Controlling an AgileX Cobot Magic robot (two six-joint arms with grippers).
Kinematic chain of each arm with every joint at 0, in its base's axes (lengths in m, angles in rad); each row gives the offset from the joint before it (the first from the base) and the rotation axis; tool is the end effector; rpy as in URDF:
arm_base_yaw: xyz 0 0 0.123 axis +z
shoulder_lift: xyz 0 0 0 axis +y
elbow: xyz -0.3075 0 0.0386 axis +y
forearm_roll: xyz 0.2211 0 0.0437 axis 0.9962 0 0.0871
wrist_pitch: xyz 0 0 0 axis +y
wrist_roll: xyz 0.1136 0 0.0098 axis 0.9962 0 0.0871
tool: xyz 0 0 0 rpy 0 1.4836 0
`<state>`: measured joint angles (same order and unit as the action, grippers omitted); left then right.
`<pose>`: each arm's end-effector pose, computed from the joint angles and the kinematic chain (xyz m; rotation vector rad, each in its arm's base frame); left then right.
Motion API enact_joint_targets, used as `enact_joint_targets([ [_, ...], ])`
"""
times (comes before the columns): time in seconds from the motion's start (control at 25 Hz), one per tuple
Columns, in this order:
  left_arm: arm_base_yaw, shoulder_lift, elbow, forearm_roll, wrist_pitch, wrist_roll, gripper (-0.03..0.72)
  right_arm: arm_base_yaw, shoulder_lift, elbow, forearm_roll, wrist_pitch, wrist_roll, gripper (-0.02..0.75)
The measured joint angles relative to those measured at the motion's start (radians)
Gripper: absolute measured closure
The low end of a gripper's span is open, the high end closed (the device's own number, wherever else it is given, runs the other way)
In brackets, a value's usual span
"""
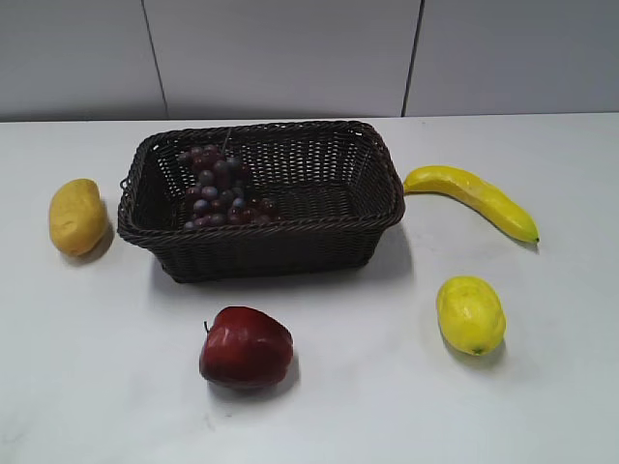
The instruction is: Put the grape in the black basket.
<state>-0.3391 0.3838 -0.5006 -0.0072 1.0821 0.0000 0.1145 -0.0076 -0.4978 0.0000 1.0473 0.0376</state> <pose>0.0154 -0.0062 0.2553 0.4130 2.4204 -0.1587 -0.0329 -0.0038 0.2544 -0.0779 2.0253 0.0961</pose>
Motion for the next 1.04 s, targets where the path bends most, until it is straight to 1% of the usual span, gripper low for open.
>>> enact_joint_targets([
  [0.2, 0.103, -0.125, 0.000, 0.000, -0.003, 0.000, 0.157, 0.000, 0.000, 0.000, 0.000, 0.000, 0.000, 0.145],
  [0.4, 0.228, -0.271, 0.000, 0.000, -0.003, 0.000, 0.157, 0.000, 0.000, 0.000, 0.000, 0.000, 0.000, 0.145],
  [0.52, 0.274, -0.330, 0.000, 0.000, -0.003, 0.000, 0.157, 0.000, 0.000, 0.000, 0.000, 0.000, 0.000, 0.145],
  [0.68, 0.283, -0.384, 0.000, 0.000, -0.003, 0.000, 0.161, 0.000, 0.000, 0.000, 0.000, 0.000, 0.000, 0.145],
  [1.04, 0.284, -0.388, 0.000, -0.001, -0.004, 0.000, 0.179, 0.000, 0.000, 0.000, 0.000, 0.000, 0.000, 0.145],
])
